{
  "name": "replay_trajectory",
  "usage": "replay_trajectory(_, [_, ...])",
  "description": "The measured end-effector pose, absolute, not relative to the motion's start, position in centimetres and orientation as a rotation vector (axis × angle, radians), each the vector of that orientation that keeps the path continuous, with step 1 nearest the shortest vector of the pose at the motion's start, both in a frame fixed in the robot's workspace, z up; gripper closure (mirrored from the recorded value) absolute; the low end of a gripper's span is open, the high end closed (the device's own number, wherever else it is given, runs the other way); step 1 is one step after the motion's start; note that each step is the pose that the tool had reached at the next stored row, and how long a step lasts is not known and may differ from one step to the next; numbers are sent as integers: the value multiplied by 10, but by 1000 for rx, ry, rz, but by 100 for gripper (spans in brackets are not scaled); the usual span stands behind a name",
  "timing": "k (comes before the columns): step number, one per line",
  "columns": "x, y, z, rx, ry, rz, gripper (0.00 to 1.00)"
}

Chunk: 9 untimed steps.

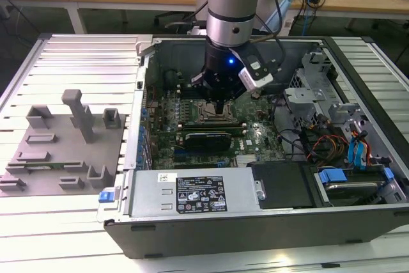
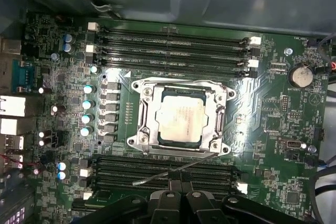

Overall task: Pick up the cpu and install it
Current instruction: 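Install the second cpu locking lever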

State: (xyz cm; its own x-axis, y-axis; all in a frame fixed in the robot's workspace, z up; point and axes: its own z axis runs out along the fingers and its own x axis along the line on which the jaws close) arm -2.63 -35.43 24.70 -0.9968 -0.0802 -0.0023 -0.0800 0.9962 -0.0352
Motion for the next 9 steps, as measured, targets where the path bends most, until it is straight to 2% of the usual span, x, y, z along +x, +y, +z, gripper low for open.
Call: replay_trajectory(9, [-29, -356, 243, -126, 3135, -45, 89])
